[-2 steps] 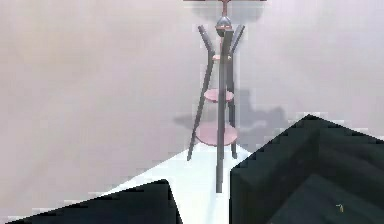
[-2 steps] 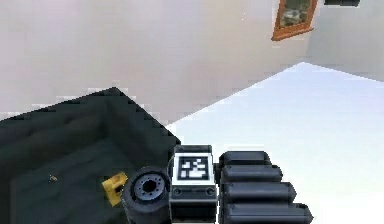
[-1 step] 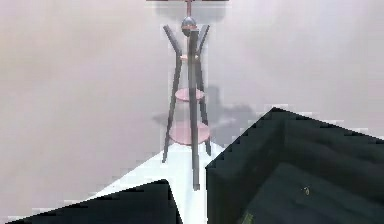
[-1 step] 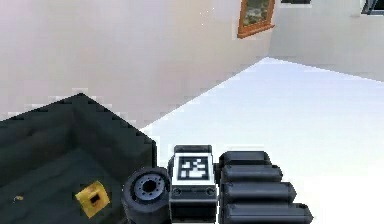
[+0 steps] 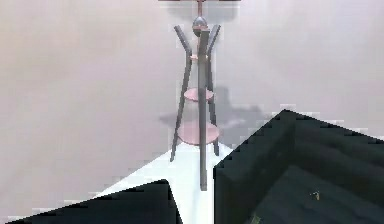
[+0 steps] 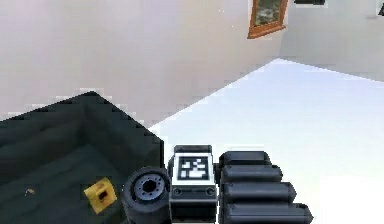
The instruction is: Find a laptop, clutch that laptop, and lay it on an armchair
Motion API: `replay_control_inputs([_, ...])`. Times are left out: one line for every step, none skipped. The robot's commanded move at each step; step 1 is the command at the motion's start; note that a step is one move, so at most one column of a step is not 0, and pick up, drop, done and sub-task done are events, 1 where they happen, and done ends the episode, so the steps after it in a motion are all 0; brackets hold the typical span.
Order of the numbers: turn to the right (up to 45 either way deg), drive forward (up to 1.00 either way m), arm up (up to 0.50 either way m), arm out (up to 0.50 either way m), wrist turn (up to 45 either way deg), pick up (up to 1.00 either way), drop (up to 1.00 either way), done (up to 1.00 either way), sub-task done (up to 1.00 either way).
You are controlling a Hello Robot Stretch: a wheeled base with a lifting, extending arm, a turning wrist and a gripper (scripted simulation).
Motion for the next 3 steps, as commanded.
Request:
replay_control_inputs([27.0, 0.00, 0.00, 0.00, 0.0, 0.00, 0.00, 0.00, 0.00])
replay_control_inputs([0.0, 0.20, 0.00, 0.00, 0.0, 0.00, 0.00, 0.00, 0.00])
replay_control_inputs([-42.0, 0.00, 0.00, 0.00, 0.0, 0.00, 0.00, 0.00, 0.00])
